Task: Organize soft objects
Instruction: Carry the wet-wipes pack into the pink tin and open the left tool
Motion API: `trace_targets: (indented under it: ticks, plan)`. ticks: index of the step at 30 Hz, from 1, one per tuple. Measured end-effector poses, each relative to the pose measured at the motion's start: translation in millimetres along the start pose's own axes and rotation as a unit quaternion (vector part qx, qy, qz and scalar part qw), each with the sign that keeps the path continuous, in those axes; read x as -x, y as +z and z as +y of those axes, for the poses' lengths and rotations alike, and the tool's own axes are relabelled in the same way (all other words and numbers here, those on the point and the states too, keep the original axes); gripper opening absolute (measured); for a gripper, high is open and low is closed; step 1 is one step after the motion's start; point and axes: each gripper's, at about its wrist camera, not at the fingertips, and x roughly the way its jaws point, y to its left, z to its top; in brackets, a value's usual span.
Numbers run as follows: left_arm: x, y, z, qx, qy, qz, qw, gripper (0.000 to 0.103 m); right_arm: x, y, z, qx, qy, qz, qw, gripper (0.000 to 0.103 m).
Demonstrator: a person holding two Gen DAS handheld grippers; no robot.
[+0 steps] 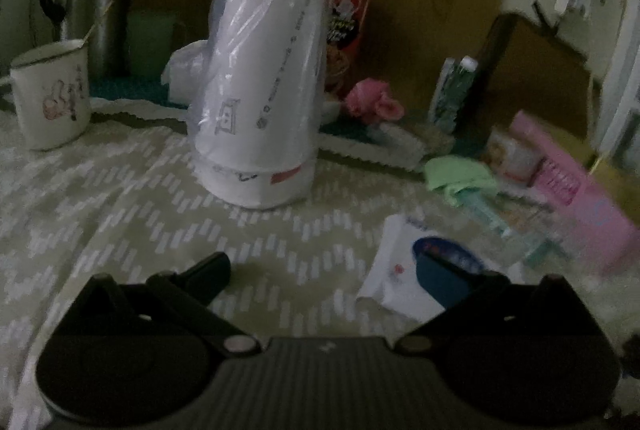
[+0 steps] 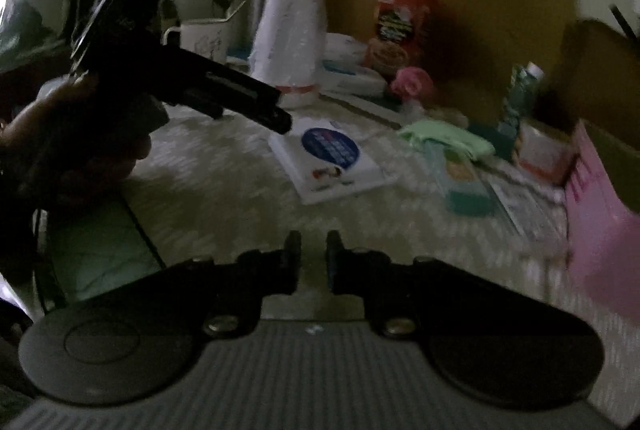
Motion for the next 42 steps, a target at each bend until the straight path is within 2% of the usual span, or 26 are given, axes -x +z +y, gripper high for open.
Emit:
trace_targets:
  ticks: [1,2,3,6,9,14,17,18,19,20,22,23,25,28,31,37,42]
  plan:
    - [2.1,1.1,3.8,0.011,-0.009,-0.004,0.9999,0.103,0.0,-0.8,-2.2,-0.005,-0.004,-0.002,1.0,0.034]
    - [3.7,2.6,8.3,0.025,-0.016,-0.007,0.9995,0.103,0.9,-2.4,-0.3,-0.008,-0.013,-0.004,1.0,0.047]
    - [5.0,4.2,12.4,0.038,-0.025,-0.009,0.9989,0.103,-0.3,-1.8,-0.3,-0.01,-0.022,-0.005,1.0,0.054]
    - [5.9,12.3,17.3,0.057,-0.061,-0.009,0.9965,0.103,-4.0,2.1,-3.2,-0.014,-0.025,-0.006,1.0,0.056]
    - [3.2,20.6,3.7,0.028,-0.077,-0.004,0.9966,0.102,-11.7,7.4,-8.0,-0.023,-0.021,-0.002,1.0,0.063]
    - [-14.1,22.8,-23.7,-0.022,-0.071,0.026,0.9969,0.102,-29.1,19.4,-16.0,-0.053,0.001,0.007,0.999,0.064]
    - [-27.5,15.5,-33.6,-0.032,-0.053,0.05,0.9968,0.091,-44.0,27.6,-14.6,-0.049,-0.003,0.012,0.999,0.071]
    - [-25.3,11.0,-38.1,-0.042,-0.045,0.045,0.9971,0.087,-50.6,29.6,-15.1,-0.049,-0.007,0.018,0.999,0.071]
    - [-21.4,5.8,-45.8,-0.055,-0.055,0.045,0.996,0.084,-55.7,30.2,-16.9,-0.052,-0.004,0.025,0.998,0.072]
    - [-18.2,1.6,-52.9,-0.064,-0.074,0.05,0.994,0.081,-56.9,30.7,-18.0,-0.055,-0.002,0.019,0.998,0.068]
    - [-10.4,-10.0,-70.4,-0.08,-0.06,0.052,0.9936,0.081,-55.1,30.9,-17.1,-0.054,0.002,0.016,0.998,0.047]
    - [-7.2,-16.0,-77.8,-0.089,-0.052,0.049,0.9935,0.081,-52.2,29.6,-16.5,-0.052,-0.005,0.014,0.999,0.045]
    - [0.5,-24.4,-88.4,-0.089,-0.065,0.048,0.9928,0.081,-43.9,24.7,-17.8,-0.051,-0.009,0.013,0.999,0.045]
    - [9.3,-31.0,-104.6,-0.079,-0.107,0.054,0.9896,0.081,-19.5,8.7,-20.3,-0.053,-0.018,0.003,0.998,0.045]
    - [20.0,-36.2,-138.0,-0.113,-0.137,0.042,0.9832,0.081,13.3,-11.3,-22.1,-0.054,-0.049,-0.021,0.997,0.044]
    - [34.9,-25.7,-212.6,-0.187,-0.182,-0.004,0.9653,0.081,69.3,-37.8,-39.3,-0.069,-0.137,-0.083,0.985,0.044]
    - [24.4,-0.3,-275.9,-0.234,-0.225,-0.036,0.9452,0.081,99.6,-35.4,-77.7,-0.083,-0.217,-0.131,0.964,0.044]
